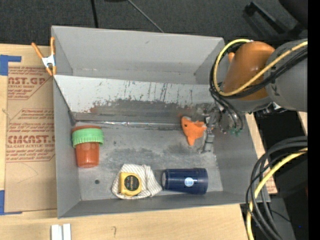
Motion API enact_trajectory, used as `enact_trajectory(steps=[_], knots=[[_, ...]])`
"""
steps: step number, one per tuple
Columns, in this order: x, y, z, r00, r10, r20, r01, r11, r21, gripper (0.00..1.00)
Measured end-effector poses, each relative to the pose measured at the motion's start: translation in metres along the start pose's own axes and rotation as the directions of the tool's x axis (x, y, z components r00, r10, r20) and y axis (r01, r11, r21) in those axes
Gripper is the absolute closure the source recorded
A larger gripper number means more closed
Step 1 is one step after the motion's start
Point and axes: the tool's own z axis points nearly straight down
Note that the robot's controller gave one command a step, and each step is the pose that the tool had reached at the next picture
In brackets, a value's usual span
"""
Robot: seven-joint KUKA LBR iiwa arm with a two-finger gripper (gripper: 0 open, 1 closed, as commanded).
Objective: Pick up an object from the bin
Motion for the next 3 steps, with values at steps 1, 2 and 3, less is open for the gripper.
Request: enact_trajectory(steps=[1, 2, 3], knots=[[-0.001, -0.004, 0.061, 1.000, 0.011, 0.004, -0.011, 1.000, 0.001, 0.00], [-0.002, -0.019, 0.059, 0.999, 0.044, 0.002, -0.044, 0.999, 0.000, 1.00], [-0.002, -0.019, 0.059, 0.999, 0.044, 0.002, -0.044, 0.999, 0.001, 1.00]])
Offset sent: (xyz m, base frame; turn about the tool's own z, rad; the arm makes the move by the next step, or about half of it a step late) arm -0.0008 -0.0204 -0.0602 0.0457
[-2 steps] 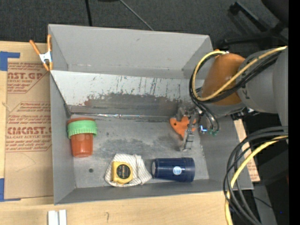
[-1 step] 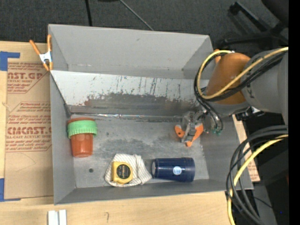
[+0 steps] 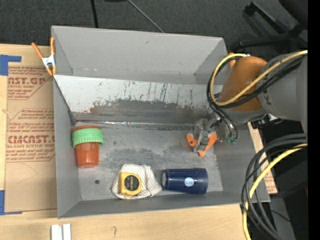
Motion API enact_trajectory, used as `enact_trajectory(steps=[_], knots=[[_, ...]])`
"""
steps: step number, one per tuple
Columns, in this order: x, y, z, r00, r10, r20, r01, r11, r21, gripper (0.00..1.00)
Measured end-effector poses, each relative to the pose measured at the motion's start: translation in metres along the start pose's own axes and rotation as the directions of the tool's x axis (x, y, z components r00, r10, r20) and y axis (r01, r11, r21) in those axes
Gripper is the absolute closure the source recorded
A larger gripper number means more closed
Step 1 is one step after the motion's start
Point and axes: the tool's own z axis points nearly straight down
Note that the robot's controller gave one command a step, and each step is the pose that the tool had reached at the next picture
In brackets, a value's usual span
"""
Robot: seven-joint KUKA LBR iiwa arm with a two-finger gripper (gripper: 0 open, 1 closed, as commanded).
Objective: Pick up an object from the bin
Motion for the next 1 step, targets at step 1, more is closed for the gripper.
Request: enact_trajectory(steps=[1], knots=[[-0.0019, 0.0008, -0.0474, 1.000, -0.001, 0.001, 0.001, 1.000, 0.001, 1.00]])
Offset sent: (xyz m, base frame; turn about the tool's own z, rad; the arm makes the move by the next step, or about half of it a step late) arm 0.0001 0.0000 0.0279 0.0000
